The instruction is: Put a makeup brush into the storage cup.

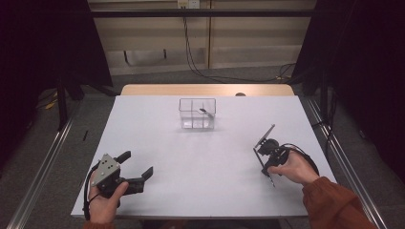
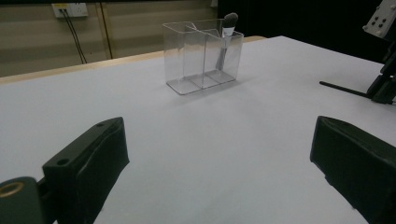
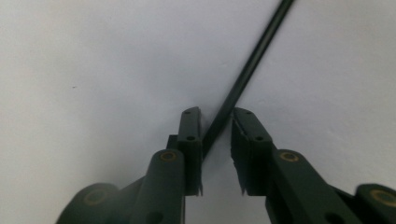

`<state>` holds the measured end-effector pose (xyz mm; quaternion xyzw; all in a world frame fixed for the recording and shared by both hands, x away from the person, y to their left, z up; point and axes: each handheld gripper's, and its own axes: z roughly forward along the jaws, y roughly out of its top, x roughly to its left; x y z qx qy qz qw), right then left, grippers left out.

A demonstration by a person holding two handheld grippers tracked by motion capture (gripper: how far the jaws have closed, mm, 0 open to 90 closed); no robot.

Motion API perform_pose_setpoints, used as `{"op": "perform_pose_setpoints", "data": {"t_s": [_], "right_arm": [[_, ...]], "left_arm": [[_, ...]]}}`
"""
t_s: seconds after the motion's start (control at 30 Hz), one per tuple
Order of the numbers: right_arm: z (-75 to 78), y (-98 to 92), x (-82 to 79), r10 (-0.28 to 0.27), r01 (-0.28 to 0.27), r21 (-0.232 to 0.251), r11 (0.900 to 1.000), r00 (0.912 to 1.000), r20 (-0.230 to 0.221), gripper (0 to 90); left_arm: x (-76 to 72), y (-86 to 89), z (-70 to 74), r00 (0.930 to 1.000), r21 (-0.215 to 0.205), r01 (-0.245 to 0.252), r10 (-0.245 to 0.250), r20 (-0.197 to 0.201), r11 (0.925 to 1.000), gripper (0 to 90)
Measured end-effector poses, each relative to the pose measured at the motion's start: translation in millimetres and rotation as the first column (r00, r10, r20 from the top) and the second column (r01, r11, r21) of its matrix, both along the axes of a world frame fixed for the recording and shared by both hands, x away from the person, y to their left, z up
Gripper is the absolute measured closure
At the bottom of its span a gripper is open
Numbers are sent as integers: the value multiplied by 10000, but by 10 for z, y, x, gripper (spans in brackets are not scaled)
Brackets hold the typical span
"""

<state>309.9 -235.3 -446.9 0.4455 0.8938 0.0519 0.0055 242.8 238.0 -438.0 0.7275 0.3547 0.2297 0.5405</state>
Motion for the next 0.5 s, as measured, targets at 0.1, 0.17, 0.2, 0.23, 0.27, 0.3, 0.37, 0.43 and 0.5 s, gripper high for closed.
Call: {"op": "perform_pose_setpoints", "data": {"t_s": [0.1, 0.17, 0.2, 0.23, 0.27, 0.3, 0.37, 0.43, 0.5], "right_arm": [[-2, -5, 4, -53, 54, 58, 10000, 10000, -48, 837], [-3, -5, 8, -7, 7, 68, 10000, 10000, -87, 859], [-4, -6, 10, -16, 17, 78, 10000, 9999, -106, 866], [-7, -7, 12, 12, -11, 128, 9999, 10000, -89, 869], [-9, -11, 14, 27, -26, 153, 9999, 10000, -94, 869], [-8, -19, 18, -10, 13, 218, 9998, 9999, -145, 869], [-8, -29, 23, 13, -8, 295, 9996, 9999, -171, 870], [-7, -32, 20, 11, -7, 307, 9995, 9999, -124, 870], [-6, -38, 10, -45, 48, 357, 9994, 10000, -73, 870]], "left_arm": [[1, 0, -1, 10000, 3, 1, -1, -6, 10000, 41], [1, 0, -3, 10000, 8, 3, -3, -12, 10000, 41], [1, 1, -2, 10000, 56, 38, -37, -50, 10000, 41], [1, 1, -2, 10000, 58, 38, -38, -50, 10000, 41], [2, -1, -3, 10000, 40, 13, -13, -43, 10000, 41], [2, -1, -3, 10000, 37, 10, -10, -55, 10000, 42], [2, -3, -5, 10000, 29, 5, -5, -90, 10000, 42], [5, -3, -5, 9999, 47, 16, -15, -109, 10000, 42], [8, -3, -7, 9999, 50, 19, -18, -112, 10000, 42]]}}
